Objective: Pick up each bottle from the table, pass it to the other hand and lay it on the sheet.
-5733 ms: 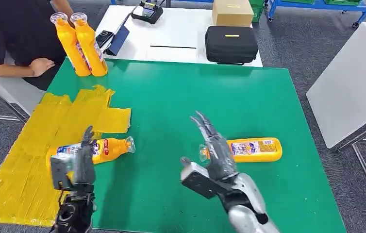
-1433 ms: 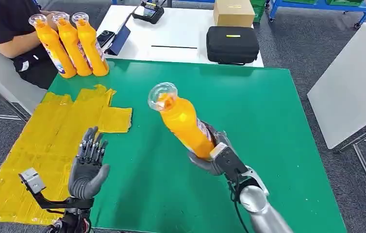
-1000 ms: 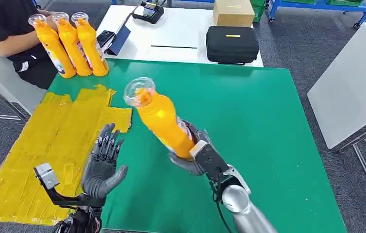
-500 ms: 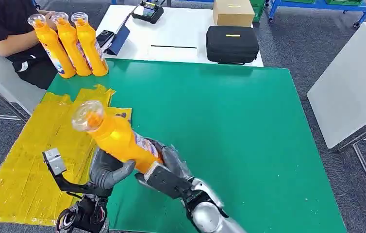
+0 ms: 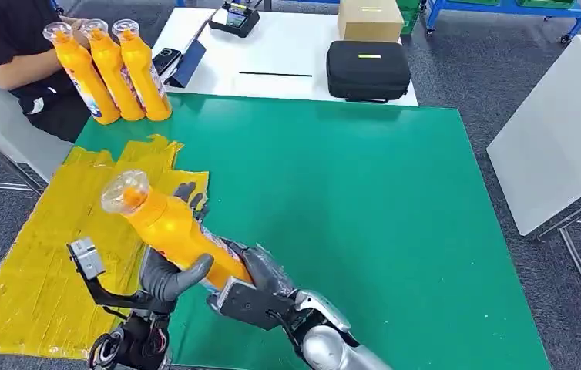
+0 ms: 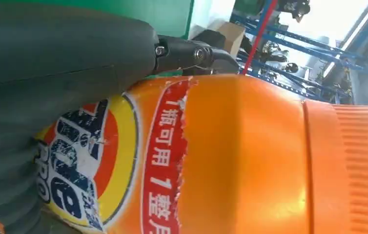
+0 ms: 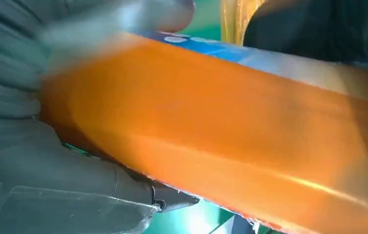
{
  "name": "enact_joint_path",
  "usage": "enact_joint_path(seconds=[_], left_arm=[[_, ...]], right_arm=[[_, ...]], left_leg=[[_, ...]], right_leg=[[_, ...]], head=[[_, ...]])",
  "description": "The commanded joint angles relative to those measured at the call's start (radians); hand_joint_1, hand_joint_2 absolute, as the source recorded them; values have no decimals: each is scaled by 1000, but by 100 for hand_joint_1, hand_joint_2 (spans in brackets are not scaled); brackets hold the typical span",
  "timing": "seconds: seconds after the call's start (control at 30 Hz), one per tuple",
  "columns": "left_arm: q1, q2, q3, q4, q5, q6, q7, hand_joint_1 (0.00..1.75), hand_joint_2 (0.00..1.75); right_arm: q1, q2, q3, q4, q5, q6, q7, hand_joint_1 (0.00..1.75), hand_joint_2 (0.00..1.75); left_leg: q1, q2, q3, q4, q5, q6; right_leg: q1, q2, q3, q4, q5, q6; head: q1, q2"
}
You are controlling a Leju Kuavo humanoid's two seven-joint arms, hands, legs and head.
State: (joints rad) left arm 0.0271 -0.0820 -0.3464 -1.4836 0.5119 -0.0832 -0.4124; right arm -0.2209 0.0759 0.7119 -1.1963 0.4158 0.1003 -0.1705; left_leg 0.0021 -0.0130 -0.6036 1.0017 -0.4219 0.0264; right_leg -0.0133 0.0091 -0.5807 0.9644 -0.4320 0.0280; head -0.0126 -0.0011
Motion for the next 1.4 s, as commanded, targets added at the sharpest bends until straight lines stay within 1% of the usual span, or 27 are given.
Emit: enact_joint_path(seconds=[0.03, 0.13, 0.2, 0.23, 0.27, 0.37, 0.43, 0.47, 0.63, 0.67, 0.8, 0.83, 0.87, 0.9, 0.93, 0.97, 1.0, 1.03, 1.07, 1.13, 1.17, 1.2, 1.23, 1.27, 1.3, 1.33, 1.4], left_arm=[[-12, -8, 98, -10, -10, 22, -17, 175, 175], [-12, -8, 98, -10, -10, 22, -17, 175, 175], [-14, -9, 98, -11, -10, 22, -17, 175, 175], [-14, -9, 98, -11, -10, 22, -17, 175, 175], [-14, -9, 98, -11, -10, 22, -17, 175, 175], [-14, -9, 98, -11, -10, 22, -17, 175, 175], [-14, -9, 98, -11, -10, 22, -17, 175, 175], [-16, -12, 101, -6, -11, 22, -17, 175, 175], [-25, -15, 112, 7, -20, 8, -19, 175, 175], [-28, -15, 114, 11, -20, 4, -20, 175, 175], [-14, -16, 126, 2, -22, -1, -24, 175, 175], [-10, -19, 136, -3, -23, -3, -25, 175, 175], [-8, -20, 144, -10, -25, -3, -26, 175, 175], [-6, -17, 151, -18, -51, 11, -31, 175, 175], [-5, -14, 158, -26, -92, 42, -36, 175, 175], [0, -11, 172, -39, -168, 102, -46, 175, 175], [5, -5, 182, -46, -243, 161, -57, 175, 175], [17, 7, 190, -48, -485, 351, -40, 175, 175], [32, 32, 197, -38, -715, 463, 18, 175, 175], [58, 34, 236, -24, -855, 523, 34, 175, 175], [68, 38, 250, -11, -952, 567, 54, 175, 175], [80, 39, 263, -6, -989, 588, 52, 175, 175], [83, 42, 269, 4, -1029, 602, 64, 175, 175], [83, 42, 269, 4, -1029, 602, 64, 175, 175], [85, 51, 273, 28, -1109, 641, 75, 175, 175], [83, 56, 274, 43, -1122, 645, 77, 175, 175], [73, 66, 269, 75, -1156, 666, 79, 175, 175]], right_arm=[[17, -41, 168, -5, 17, 59, -30, 175, 175], [17, -41, 168, -5, 17, 59, -30, 175, 175], [17, -41, 168, -5, 17, 59, -30, 175, 175], [17, -41, 168, -5, 17, 59, -30, 175, 175], [17, -41, 168, -5, 17, 59, -30, 175, 175], [17, -41, 168, -5, 17, 59, -30, 175, 175], [17, -41, 168, -5, 17, 59, -30, 175, 175], [17, -37, 165, -2, 17, 58, -29, 175, 175], [4, -19, 143, 7, 17, 44, -19, 175, 175], [6, -20, 138, 5, 18, 42, -18, 175, 175], [53, -7, 120, -22, 40, 3, 5, 175, 175], [52, -9, 116, -24, 45, -16, 7, 175, 175], [52, -10, 104, -31, 49, -47, -3, 152, 175], [50, -13, 92, -38, 52, -66, -9, 16, 175], [55, -16, 68, -54, 40, -80, -11, 0, 175], [62, -25, 33, -82, 22, -84, -1, 0, 0], [67, -36, 12, -104, 20, -88, 0, 0, 0], [92, -50, -35, -139, 10, -104, 5, 0, 0], [118, -67, -76, -167, -16, -76, 3, 0, 0], [149, -70, -122, -193, -20, -61, -16, 0, 0], [159, -68, -138, -203, -25, -55, -23, 0, 0], [166, -68, -148, -216, -29, -51, -26, 0, 0], [166, -69, -151, -222, -29, -51, -26, 0, 0], [166, -69, -151, -222, -29, -51, -26, 0, 0], [161, -77, -151, -234, -35, -50, -28, 0, 0], [161, -80, -154, -239, -41, -51, -28, 0, 0], [159, -90, -152, -240, -55, -52, -29, 0, 0]], left_leg=[[1, 0, 3, -1, -1, -1], [1, -1, 5, -1, -2, -2], [0, -1, 2, -1, 0, -1], [1, -1, 4, -1, -1, -2], [1, -1, 2, -1, -1, -1], [1, -1, 4, -1, -1, -2], [1, -2, 3, -1, -1, -1], [1, -2, 5, -1, -2, -2], [1, -1, 1, -1, 0, -1], [0, -1, 4, -1, -1, -2], [1, -1, 2, -1, 0, -1], [1, -2, 4, -1, -1, -2], [1, -1, 2, -1, 0, -1], [1, -1, 4, -1, -1, -2], [1, -1, 6, -1, -2, -2], [1, -1, 3, 0, -1, -2], [1, -2, 5, 0, -2, -2], [1, -1, 2, 0, -1, -1], [1, 0, 4, 0, -2, -2], [0, -2, 4, -1, -1, -2], [0, 0, 8, -1, -3, -2], [0, 1, 9, -3, -3, -2], [0, 2, 6, -2, -2, -2], [0, 1, 6, -2, -2, -2], [-1, 0, 6, -2, -2, -2], [0, 0, 4, -1, -1, -1], [-1, 3, 6, -2, -3, -2]], right_leg=[[1, -2, 3, -1, -1, -1], [1, -3, 5, -1, -2, -2], [1, -2, 2, -1, -1, -1], [1, -3, 5, -1, -2, -2], [1, -2, 3, -1, -1, -1], [1, -3, 5, -1, -2, -2], [1, -3, 3, -1, -1, -1], [1, -4, 6, -1, -2, -2], [1, -2, 2, -1, -1, -1], [1, -3, 4, 0, -2, -2], [1, -3, 2, -1, -1, -1], [1, -4, 4, -1, -2, -2], [1, -2, 3, -1, -1, -1], [1, -3, 4, -1, -2, -2], [1, -4, 6, 0, -3, -2], [1, -3, 3, 0, -2, -2], [1, -4, 5, 0, -3, -2], [1, -3, 2, 0, -1, -1], [1, -2, 4, 0, -2, -2], [0, -4, 4, -1, -2, -1], [0, -3, 8, -1, -3, -2], [0, -1, 8, -2, -3, -2], [1, -1, 6, -1, -2, -2], [0, -1, 6, -2, -2, -2], [0, -3, 6, -1, -3, -1], [0, 0, 4, -1, -1, -1], [-1, 1, 6, -1, -2, -2]], head=[[0, 0], [0, 0], [0, 0], [0, 0], [0, 0], [0, 0], [0, 0], [0, 0], [0, 0], [0, 0], [0, 0], [0, 0], [0, 0], [0, 0], [0, 0], [0, 0], [0, 0], [0, 0], [0, 0], [0, 0], [0, 0], [-1, 0], [-1, 0], [-1, 0], [1, 0], [0, 0], [0, 0]])
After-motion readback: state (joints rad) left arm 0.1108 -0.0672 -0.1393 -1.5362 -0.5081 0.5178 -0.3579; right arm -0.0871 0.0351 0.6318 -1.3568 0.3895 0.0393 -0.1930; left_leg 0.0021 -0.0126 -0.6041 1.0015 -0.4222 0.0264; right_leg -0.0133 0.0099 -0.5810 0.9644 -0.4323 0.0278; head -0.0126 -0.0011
